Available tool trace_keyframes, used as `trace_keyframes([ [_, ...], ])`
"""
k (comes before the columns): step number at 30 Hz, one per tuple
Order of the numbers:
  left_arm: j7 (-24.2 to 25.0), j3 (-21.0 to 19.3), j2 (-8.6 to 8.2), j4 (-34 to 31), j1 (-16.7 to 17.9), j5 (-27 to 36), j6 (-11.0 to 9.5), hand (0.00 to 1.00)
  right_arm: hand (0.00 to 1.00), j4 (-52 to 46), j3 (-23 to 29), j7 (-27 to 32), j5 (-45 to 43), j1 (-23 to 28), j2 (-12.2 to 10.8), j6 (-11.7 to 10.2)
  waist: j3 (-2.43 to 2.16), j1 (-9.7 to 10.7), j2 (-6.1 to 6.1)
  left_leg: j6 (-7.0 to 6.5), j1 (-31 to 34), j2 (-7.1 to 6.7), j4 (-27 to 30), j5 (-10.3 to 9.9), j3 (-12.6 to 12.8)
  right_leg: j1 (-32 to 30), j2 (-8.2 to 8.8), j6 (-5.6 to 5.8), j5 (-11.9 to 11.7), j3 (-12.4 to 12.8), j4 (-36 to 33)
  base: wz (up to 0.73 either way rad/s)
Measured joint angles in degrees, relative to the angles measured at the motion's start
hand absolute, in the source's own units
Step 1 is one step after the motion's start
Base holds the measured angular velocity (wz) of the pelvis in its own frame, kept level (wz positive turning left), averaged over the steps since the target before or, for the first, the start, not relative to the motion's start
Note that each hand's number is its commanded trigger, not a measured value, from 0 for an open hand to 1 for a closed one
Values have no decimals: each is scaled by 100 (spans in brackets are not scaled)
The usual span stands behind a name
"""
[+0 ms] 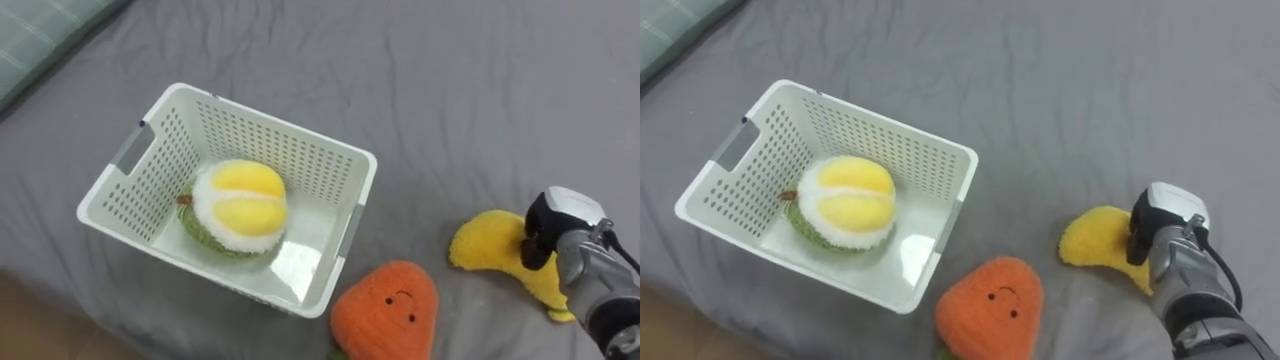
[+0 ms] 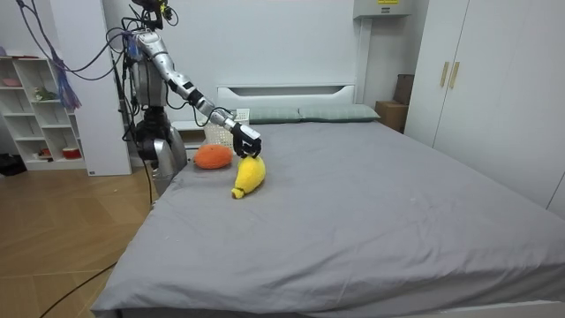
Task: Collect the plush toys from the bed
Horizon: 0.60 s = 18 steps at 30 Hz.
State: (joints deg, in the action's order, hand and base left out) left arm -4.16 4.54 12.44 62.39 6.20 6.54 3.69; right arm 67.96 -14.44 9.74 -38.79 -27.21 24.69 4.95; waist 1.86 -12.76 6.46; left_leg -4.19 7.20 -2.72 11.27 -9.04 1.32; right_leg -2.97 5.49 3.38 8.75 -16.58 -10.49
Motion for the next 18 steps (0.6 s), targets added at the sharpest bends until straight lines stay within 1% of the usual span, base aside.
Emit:
trace_keyframes([
  [1, 17, -11, 11, -3, 12, -2, 0, 0, 100, 0, 9, 4, -2, 55, 0, -3, -15, -5, -6, 3, -46, 1, -10, 2, -1, 41, -1, 0, 0, -3, 1, 0],
  [2, 21, -15, 18, -5, 26, -3, 0, 0, 100, -3, 9, 4, 1, 83, 0, -6, -20, -4, -15, 4, -76, 1, -14, 2, -1, 70, -1, 0, 0, -11, 5, 0],
  [3, 27, -17, 41, -17, 58, -4, 3, 0, 100, -6, 13, 8, 26, 146, 0, -12, -39, 13, -25, 4, -136, 0, -24, 2, -1, 126, 0, 0, 0, -29, 7, 0],
  [5, 35, -79, 87, -114, 150, 4, 3, 0, 100, -40, 13, 7, 54, 221, 0, -17, -47, 55, -28, 4, -233, 0, -48, 3, -1, 229, 2, 0, 0, -75, 22, 0],
  [6, 35, -201, 100, -181, 216, 8, 3, 0, 100, -142, 24, 7, 55, 250, 0, -20, -49, 95, -28, 4, -278, -1, -56, 3, 1, 276, 2, 0, 0, -74, 31, 0],
  [7, 34, -301, 110, -204, 260, 9, 1, 0, 100, -240, 31, 8, 55, 250, 0, -24, -71, 150, -27, 4, -311, -6, -56, 2, 1, 325, 3, 0, 0, -78, 57, 0],
  [8, 33, -350, 111, -199, 269, 9, 1, 0, 100, -295, 39, 8, 56, 256, 0, -21, -89, 161, -26, 4, -326, -7, -56, 2, 7, 341, 3, 0, 0, -77, 65, 0],
  [9, 32, -426, 111, -200, 277, 2, 1, 0, 100, -406, 69, 12, 55, 262, 0, -23, -99, 186, -33, 4, -389, -7, -57, 2, 9, 406, 3, 0, 0, -78, 72, 0],
  [10, 31, -438, 120, -199, 274, 3, 1, 0, 100, -519, 70, 11, 55, 263, 0, -33, -152, 217, -45, 4, -434, -7, -61, 2, 9, 448, 4, 0, 0, -79, 70, 0],
  [11, 31, -447, 122, -199, 275, 1, 1, 0, 100, -605, 114, 11, 56, 263, 0, -40, -159, 248, -55, 4, -471, -7, -63, 2, 11, 484, 5, 0, 0, -80, 73, 0],
  [12, 32, -479, 121, -200, 277, -92, -2, 0, 100, -854, 258, 5, 56, 286, 0, -62, -191, 287, -82, 4, -514, -9, -68, 2, 5, 528, 5, 0, 0, -79, 73, 0],
  [13, 39, -558, 121, -201, 292, -206, -5, 0, 100, -1240, 360, 3, 55, 312, 0, -36, -190, 328, -102, 6, -586, -8, -85, 4, 23, 585, 3, 0, 0, -59, 83, -4],
  [15, 66, -605, 135, -196, 298, -228, -2, 0, 100, -1832, 439, 1, 66, 389, 0, -49, -203, 377, -143, 7, -713, -1, -119, 4, 48, 692, 1, 0, 0, -43, 79, -8],
  [16, 91, -609, 139, -198, 301, -227, -2, 0, 100, -2163, 439, -19, 84, 393, 0, -30, -219, 425, -170, 8, -761, 2, -159, 4, 71, 720, 0, 0, 0, -24, 77, -10],
  [17, 99, -619, 139, -206, 296, -228, -2, 0, 100, -2352, 446, -43, 89, 395, 0, -18, -222, 438, -177, 8, -768, 4, -167, 4, 89, 720, -2, 0, 0, 0, 75, -14],
  [18, 122, -655, 135, -221, 289, -226, -2, 0, 100, -2766, 445, -91, 90, 407, 0, -8, -222, 460, -186, 9, -774, 4, -170, 4, 109, 710, -3, 0, 0, 32, 72, -12],
])
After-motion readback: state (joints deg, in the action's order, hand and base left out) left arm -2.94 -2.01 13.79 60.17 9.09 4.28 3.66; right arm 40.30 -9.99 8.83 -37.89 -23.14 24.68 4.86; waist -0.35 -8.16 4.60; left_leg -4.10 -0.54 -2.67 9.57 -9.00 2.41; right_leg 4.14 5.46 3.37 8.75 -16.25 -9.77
